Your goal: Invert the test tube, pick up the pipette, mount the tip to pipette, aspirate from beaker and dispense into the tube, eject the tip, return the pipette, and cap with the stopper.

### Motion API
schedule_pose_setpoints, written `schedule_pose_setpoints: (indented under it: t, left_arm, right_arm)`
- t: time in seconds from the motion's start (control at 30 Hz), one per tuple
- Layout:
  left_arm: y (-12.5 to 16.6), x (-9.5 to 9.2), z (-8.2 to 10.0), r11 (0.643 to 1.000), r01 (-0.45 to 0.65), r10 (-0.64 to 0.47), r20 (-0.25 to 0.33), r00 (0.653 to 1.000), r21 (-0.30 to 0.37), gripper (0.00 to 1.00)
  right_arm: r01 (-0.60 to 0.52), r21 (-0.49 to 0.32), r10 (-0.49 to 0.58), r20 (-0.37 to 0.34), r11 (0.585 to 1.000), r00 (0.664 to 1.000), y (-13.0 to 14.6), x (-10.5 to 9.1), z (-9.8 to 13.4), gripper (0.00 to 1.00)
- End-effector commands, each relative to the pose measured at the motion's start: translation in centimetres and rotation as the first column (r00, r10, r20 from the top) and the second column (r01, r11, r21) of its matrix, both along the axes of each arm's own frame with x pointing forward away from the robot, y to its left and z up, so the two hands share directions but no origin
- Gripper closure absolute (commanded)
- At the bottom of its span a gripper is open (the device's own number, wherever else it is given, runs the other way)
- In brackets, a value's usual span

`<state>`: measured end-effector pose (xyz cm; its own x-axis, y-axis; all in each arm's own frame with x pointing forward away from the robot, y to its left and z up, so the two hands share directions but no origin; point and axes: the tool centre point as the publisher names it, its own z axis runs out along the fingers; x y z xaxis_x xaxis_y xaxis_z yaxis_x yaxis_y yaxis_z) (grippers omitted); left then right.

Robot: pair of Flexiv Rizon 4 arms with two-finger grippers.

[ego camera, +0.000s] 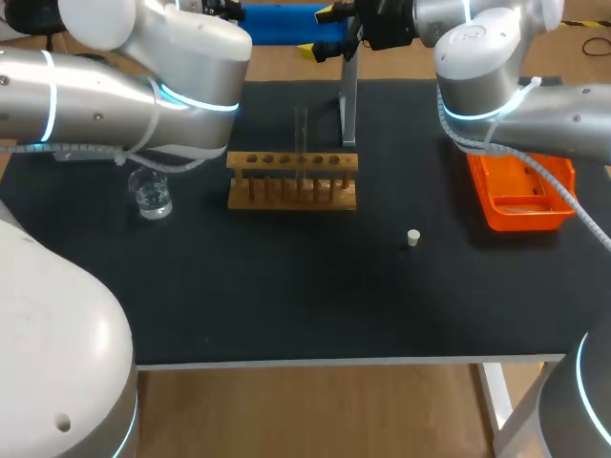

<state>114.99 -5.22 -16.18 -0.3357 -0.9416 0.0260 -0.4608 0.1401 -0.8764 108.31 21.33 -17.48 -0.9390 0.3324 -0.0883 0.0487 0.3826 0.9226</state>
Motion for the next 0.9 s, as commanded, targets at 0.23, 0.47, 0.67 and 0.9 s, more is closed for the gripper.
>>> schedule_pose_setpoints:
  t: [0.23, 0.47, 0.67, 0.9]
  left_arm:
    - [-0.3, 1.3, -0.6, 0.999, -0.024, 0.027, -0.081, 0.996, 0.038, 1.00]
    - [-0.5, 1.6, -1.3, 0.998, -0.031, 0.035, -0.098, 0.995, 0.047, 1.00]
    - [-0.6, 1.6, -1.8, 0.998, -0.035, 0.041, -0.113, 0.993, 0.052, 1.00]
    - [-0.7, 1.4, -2.6, 0.998, -0.041, 0.048, -0.131, 0.990, 0.054, 1.00]
  right_arm:
    - [-0.002, -0.003, 0.002, -0.002, 1.000, 1.000, 0.0, 0.1, 0.0, 0.00]
    - [-0.002, -0.003, 0.002, -0.002, 1.000, 1.000, 0.0, 0.1, 0.0, 0.00]
    - [-0.002, -0.003, 0.002, -0.002, 1.000, 1.000, 0.0, 0.1, 0.0, 0.00]
    - [-0.002, -0.003, 0.002, -0.002, 1.000, 1.000, 0.0, 0.1, 0.0, 0.00]
